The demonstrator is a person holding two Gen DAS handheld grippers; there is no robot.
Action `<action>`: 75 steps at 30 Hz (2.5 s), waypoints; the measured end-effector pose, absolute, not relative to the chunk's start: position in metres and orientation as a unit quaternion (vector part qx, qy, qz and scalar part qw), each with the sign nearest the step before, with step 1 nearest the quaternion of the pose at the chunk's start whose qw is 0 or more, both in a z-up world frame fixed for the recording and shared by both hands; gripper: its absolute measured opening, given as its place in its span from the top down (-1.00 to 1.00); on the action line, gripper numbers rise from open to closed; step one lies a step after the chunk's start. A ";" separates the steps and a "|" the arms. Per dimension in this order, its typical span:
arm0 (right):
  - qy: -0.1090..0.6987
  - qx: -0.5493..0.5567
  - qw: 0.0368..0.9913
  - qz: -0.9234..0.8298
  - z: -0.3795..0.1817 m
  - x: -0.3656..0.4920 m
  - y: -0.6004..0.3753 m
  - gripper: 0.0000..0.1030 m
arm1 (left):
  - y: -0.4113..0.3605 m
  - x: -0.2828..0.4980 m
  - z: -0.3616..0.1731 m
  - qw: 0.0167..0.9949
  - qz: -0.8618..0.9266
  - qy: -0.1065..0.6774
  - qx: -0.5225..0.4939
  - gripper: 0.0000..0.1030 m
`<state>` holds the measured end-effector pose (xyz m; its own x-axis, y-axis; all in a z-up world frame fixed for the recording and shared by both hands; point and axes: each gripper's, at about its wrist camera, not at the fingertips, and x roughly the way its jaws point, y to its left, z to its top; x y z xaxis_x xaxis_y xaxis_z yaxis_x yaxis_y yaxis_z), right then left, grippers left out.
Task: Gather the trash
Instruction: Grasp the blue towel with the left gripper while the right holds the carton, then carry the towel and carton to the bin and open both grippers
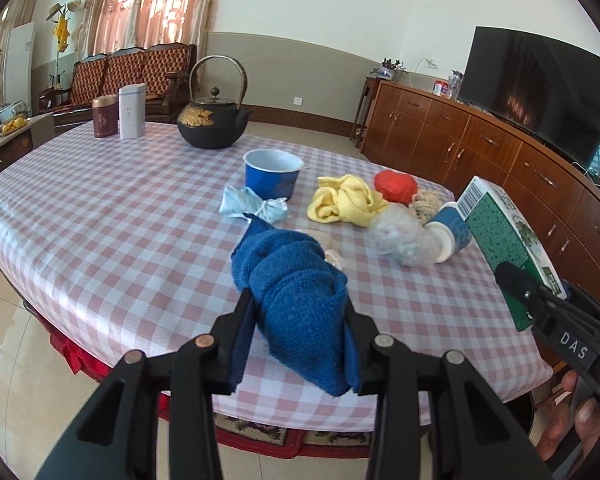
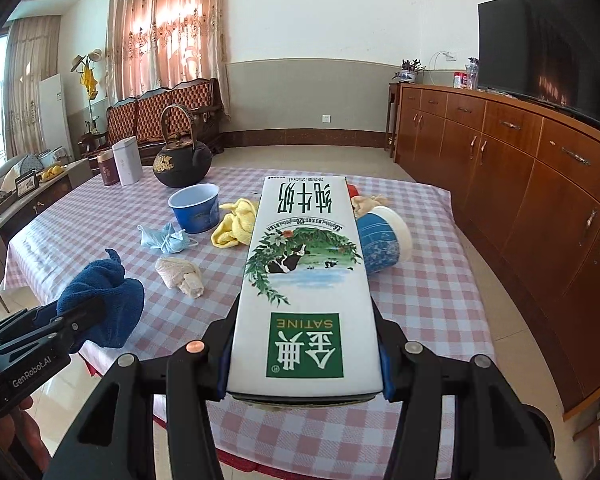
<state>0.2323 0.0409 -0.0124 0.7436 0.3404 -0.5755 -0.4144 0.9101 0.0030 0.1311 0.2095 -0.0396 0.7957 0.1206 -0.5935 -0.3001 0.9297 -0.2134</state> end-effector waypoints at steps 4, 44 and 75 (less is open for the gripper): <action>0.292 -0.053 0.937 0.183 -0.002 0.221 0.011 -0.08 | 0.189 0.125 -0.029 0.941 0.091 0.295 -0.140 0.23; 0.326 -0.020 0.945 -0.033 -0.021 0.161 -0.258 -0.08 | -0.051 0.155 -0.036 0.937 -0.144 0.317 -0.037 0.23; 0.498 -0.078 0.860 0.081 -0.191 0.219 -0.368 -0.08 | -0.215 0.222 -0.177 0.842 -0.274 0.461 0.056 0.14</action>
<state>0.2193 -0.3683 -0.1914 0.4917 0.0623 -0.8686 -0.2167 0.9748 -0.0527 0.2224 -0.2146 -0.1765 0.4249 -0.4107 -0.8067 0.5139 0.8431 -0.1585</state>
